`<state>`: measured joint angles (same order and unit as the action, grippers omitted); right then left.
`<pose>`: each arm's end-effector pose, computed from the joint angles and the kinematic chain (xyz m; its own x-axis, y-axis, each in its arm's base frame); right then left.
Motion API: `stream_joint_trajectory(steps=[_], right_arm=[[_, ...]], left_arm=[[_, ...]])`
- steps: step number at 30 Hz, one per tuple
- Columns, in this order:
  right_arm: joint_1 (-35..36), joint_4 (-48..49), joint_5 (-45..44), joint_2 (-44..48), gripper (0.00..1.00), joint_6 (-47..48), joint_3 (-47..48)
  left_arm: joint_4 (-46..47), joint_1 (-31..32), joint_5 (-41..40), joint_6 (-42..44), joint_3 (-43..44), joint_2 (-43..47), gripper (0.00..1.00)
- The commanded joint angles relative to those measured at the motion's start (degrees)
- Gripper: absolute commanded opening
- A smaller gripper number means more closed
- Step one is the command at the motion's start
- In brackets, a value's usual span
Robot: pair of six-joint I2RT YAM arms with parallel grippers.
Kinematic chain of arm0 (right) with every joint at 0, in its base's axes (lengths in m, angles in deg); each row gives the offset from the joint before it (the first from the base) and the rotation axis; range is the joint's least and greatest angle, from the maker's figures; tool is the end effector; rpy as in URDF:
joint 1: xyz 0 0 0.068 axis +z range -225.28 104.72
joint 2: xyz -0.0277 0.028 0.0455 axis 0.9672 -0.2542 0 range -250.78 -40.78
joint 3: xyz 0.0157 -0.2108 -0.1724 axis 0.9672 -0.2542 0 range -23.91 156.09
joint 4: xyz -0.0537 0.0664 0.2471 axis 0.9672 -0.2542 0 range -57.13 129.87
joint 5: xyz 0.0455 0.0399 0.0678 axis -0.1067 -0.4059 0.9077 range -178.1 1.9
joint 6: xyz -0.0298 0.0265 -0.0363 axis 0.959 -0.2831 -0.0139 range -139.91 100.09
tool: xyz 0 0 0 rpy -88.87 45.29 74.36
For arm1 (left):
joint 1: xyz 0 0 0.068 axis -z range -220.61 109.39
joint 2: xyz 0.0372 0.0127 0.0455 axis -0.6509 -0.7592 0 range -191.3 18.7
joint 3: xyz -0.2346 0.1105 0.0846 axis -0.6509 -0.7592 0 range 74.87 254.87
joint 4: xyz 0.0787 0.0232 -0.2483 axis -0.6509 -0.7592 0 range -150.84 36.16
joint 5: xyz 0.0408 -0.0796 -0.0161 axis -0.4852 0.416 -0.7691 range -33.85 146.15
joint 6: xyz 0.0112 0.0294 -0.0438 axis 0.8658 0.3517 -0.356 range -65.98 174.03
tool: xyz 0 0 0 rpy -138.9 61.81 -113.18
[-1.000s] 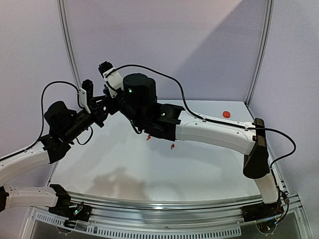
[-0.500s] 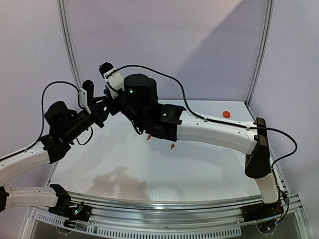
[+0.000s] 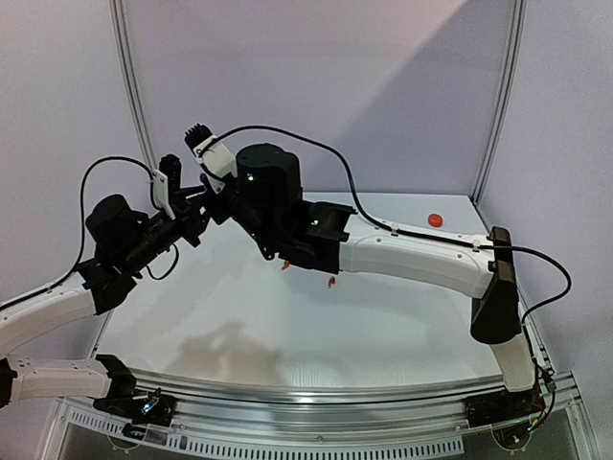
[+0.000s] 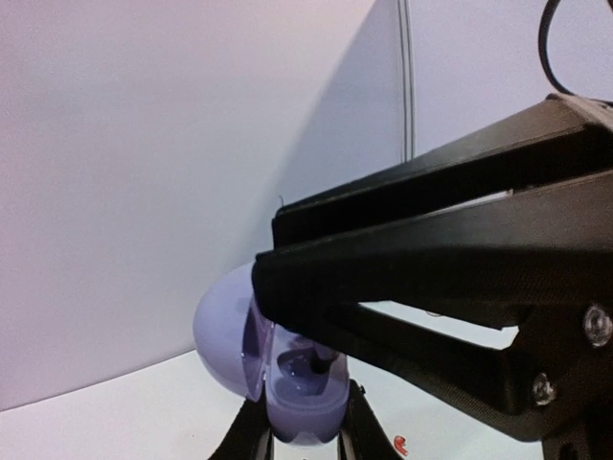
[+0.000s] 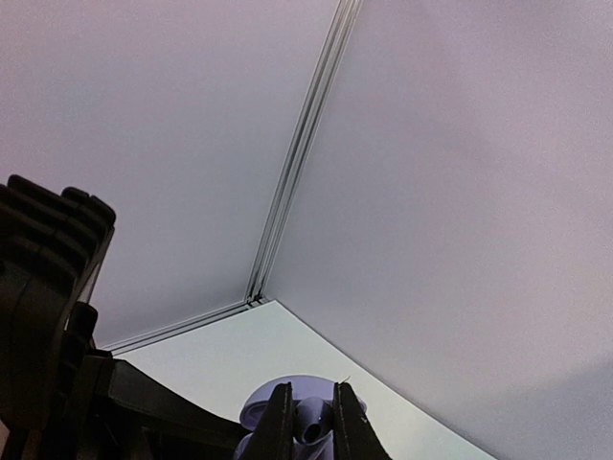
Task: Insert the wireless bluetooth earbuds into the charging case
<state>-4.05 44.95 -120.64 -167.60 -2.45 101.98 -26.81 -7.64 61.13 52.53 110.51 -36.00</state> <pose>0.1879 0.4937 0.3882 0.2099 -0.1684 -0.9631 -0.5898 0.7638 -0.2621 0.1888 -0.1261 0.3208 0.1004 -0.0960 -0.9903 0.6170 0.7869 -0.0138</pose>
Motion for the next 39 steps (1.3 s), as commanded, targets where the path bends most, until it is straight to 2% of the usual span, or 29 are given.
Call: stream_joint_trajectory(steps=[1, 8, 27, 39], right_arm=[[-0.5, -3.9, -1.7, 0.7, 0.0, 2.3, -1.5], [-0.4, -5.0, -1.9, -0.1, 0.0, 4.5, -1.7], [-0.4, -5.9, 0.0, -1.4, 0.0, 2.4, -2.0], [-0.4, -5.8, 1.3, -1.6, 0.04, 1.3, -1.9]], left_arm=[[3.0, -0.6, -0.5, 0.7, 0.1, 0.4, 0.0], [3.1, -0.7, -0.6, 0.8, 0.1, 0.5, 0.0], [4.2, -0.7, -0.4, 0.5, -0.2, 0.6, 0.0], [4.8, -0.8, -0.2, 0.3, -0.3, 0.7, 0.0]])
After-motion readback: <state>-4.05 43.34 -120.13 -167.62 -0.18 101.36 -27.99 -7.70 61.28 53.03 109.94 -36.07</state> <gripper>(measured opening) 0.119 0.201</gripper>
